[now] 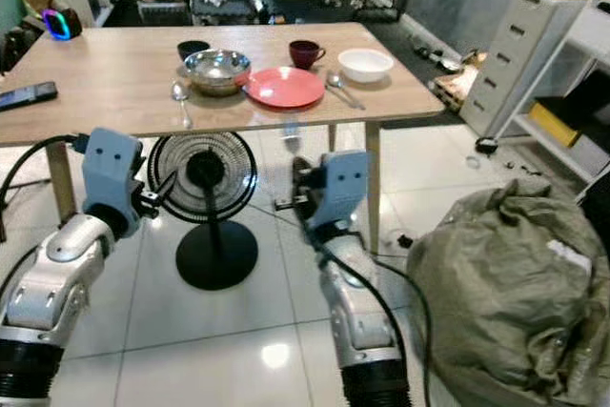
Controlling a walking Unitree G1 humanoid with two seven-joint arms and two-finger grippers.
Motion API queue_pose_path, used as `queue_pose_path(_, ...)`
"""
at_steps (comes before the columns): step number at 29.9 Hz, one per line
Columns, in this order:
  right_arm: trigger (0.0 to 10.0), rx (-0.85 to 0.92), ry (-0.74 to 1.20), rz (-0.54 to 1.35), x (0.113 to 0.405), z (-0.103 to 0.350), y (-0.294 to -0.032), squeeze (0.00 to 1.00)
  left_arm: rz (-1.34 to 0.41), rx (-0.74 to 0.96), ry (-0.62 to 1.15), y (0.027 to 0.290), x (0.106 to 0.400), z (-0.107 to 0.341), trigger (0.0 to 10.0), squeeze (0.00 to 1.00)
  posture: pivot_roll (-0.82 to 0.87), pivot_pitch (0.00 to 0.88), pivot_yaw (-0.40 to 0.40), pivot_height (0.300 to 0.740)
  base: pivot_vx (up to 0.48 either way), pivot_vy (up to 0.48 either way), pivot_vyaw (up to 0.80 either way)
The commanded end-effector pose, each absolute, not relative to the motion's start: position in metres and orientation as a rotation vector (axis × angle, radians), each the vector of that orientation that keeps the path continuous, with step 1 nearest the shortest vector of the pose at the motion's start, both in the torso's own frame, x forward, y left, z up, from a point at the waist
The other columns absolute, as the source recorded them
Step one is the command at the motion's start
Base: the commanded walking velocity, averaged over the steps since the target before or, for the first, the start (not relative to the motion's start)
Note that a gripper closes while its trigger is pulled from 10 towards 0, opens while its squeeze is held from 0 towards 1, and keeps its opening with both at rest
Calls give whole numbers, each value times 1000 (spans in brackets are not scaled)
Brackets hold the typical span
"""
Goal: Setting the table
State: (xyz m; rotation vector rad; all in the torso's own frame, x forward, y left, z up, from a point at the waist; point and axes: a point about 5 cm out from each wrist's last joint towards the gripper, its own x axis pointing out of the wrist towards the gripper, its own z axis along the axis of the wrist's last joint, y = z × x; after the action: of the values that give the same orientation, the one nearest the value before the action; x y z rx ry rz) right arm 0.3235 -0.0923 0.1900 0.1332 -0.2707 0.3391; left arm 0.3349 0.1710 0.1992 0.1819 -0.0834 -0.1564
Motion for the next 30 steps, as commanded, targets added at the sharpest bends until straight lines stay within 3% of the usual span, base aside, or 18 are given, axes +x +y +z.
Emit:
queue_pose_path(1,10000,129,-261,314,326,190,-98,0,-165,187,-73,169,334,196,10000,0,49,0,85,740,480,0,0)
queue_pose_path(30,10000,126,-236,327,324,186,-96,0,-168,190,-74,166,331,196,10000,0,48,0,86,740,478,0,0)
